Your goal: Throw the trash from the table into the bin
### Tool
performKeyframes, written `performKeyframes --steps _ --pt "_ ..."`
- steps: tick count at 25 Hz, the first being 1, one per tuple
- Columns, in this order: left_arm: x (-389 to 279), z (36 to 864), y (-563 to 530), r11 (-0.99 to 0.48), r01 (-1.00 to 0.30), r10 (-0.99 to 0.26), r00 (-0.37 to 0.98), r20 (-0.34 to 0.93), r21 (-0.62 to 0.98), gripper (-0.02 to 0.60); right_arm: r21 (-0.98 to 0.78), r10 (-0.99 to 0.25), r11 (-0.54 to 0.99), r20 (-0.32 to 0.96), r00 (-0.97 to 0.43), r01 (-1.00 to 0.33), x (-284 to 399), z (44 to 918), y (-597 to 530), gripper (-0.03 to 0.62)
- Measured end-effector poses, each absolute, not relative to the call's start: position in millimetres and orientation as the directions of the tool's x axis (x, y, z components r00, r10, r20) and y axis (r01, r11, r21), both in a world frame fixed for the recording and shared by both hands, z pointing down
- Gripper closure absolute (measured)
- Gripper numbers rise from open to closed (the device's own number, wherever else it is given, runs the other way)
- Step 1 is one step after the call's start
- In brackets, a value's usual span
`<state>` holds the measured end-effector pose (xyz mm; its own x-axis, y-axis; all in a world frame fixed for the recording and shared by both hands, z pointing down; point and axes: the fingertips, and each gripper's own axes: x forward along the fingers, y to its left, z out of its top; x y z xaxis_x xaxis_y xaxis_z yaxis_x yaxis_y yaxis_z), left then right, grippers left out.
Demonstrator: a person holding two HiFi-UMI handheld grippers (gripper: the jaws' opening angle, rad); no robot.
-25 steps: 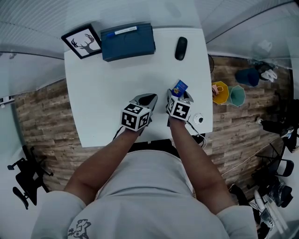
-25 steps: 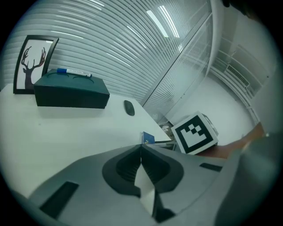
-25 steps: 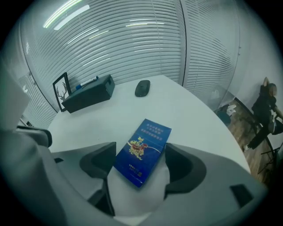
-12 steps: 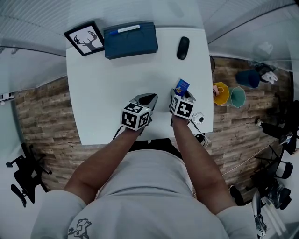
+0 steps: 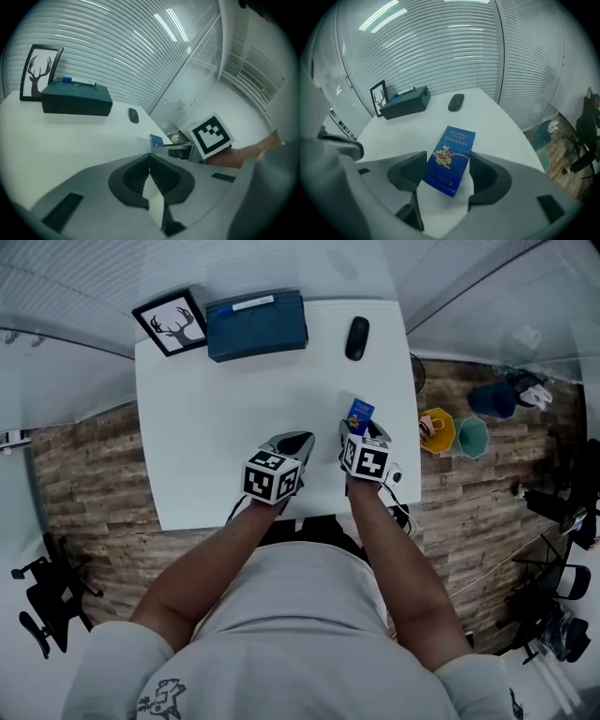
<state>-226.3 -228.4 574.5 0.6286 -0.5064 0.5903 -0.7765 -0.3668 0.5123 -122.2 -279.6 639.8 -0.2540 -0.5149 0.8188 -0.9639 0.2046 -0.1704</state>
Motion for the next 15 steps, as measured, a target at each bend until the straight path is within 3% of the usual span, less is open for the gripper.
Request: performKeyframes --steps 15 --pt "-151.1 519.5 -260.2 -0.418 -0.788 -0.574 0.614 0.542 0.451 0.575 -0.221 -0.599 0.301 0.713 -0.364 -0.928 -73.1 556.8 -277.0 0.298"
